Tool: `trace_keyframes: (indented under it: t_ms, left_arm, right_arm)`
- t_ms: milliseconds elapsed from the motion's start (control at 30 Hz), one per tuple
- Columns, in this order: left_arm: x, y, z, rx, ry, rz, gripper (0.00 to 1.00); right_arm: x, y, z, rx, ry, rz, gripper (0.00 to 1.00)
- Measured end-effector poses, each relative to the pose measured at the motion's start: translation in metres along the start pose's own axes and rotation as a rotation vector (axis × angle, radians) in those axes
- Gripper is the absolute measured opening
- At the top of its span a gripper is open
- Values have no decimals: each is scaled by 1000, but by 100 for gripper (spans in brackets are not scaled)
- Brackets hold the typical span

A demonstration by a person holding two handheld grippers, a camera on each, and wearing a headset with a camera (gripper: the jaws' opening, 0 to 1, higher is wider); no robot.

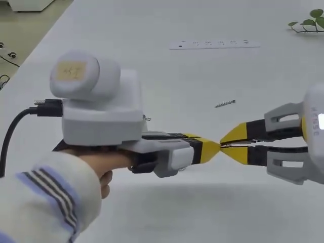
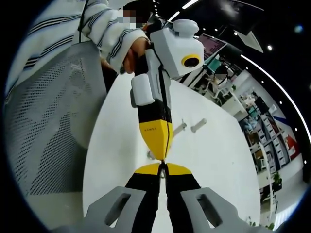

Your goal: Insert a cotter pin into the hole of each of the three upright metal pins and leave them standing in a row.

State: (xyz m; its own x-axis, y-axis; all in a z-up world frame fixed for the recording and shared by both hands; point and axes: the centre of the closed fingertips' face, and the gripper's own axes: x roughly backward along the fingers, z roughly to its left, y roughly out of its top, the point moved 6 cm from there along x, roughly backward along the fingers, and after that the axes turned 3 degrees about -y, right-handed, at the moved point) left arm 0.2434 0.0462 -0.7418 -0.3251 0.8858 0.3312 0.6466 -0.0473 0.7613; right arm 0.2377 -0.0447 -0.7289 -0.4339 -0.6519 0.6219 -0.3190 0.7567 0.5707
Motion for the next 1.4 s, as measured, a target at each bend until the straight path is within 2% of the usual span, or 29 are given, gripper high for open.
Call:
trace_keyframes:
  t_ms: [167,367,500,600,667,733,800,867,1033,1167,1233,1400]
  left_arm:
    - [1,0,0,7,0,-14,0]
    - [6,-1,3,-5,6,-14,0]
    - [10,-1,4,-43,1,-14,0]
    - [12,-1,3,-114,-15,-5,0]
    - [14,-3,3,-201,-26,13,0]
    - [15,-5,1,-272,-39,33,0]
    - [16,-9,0,-312,-51,59,0]
    - [17,-13,1,-368,-56,84,0]
    - [19,-20,1,-431,-75,93,0]
    - [19,-23,0,-468,-87,94,0]
    - [19,-24,-1,-508,-106,104,0]
    - [20,-24,-1,-546,-125,114,0]
  right_arm:
    - [-1,0,-1,-3,1,-3,12]
    - [0,2,-4,-36,9,-19,14]
    - [0,-1,-6,-77,22,-21,18]
    - [1,-4,-5,-175,58,-44,20]
    - [1,-6,-5,-240,96,-60,23]
    - [0,-9,-1,-275,152,-64,27]
    - [-1,-12,-1,-287,160,-56,28]
    - [-2,-16,3,-332,187,-52,29]
    - [-5,-18,11,-399,246,-67,34]
    - [-7,-17,19,-446,310,-116,33]
    - [-8,-17,22,-452,330,-114,33]
    - [-9,-19,25,-452,348,-96,29]
